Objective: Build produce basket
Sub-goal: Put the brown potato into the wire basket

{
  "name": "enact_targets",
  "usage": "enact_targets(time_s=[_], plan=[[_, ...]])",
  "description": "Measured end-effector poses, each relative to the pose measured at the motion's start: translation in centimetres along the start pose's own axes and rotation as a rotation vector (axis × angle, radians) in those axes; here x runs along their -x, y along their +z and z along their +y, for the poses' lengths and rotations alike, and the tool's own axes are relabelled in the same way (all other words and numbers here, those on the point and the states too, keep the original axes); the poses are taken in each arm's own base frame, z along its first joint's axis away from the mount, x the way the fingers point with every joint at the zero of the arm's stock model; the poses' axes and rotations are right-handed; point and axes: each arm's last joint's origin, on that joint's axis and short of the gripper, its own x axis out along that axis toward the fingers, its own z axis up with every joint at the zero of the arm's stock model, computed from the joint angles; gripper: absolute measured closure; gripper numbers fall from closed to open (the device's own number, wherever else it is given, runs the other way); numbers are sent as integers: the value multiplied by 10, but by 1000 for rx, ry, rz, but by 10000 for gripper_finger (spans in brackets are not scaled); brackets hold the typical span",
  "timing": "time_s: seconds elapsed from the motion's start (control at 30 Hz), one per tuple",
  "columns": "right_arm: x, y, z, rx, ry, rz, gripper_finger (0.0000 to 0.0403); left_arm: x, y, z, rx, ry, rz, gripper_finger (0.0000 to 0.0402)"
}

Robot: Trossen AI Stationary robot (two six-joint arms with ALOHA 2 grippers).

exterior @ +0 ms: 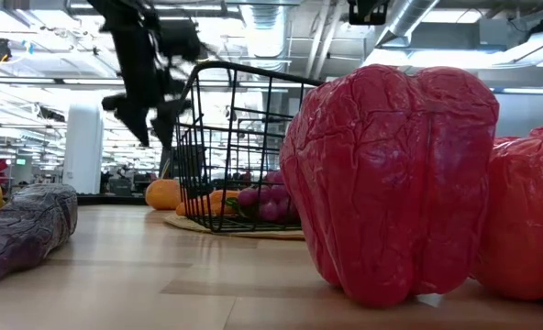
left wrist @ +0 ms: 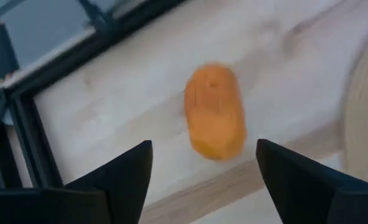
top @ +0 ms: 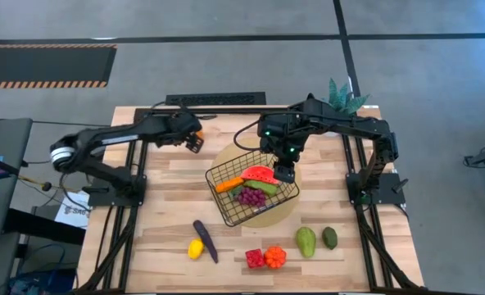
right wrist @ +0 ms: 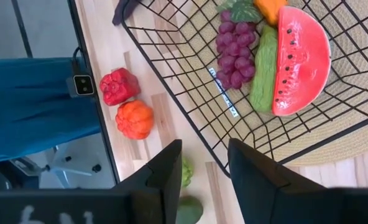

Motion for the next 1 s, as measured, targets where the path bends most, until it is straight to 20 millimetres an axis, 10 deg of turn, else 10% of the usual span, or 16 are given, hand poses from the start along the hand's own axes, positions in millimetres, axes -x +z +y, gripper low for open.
enact_targets(time_s=[0.43, 1.0], plan=[[0, 0, 0, 25, 0, 1, 251, -56, -1, -33, -221, -31, 247, 113], [0, 0, 0, 22, 1, 0, 253, -30, 46, -37, -282, -19, 113, 113]])
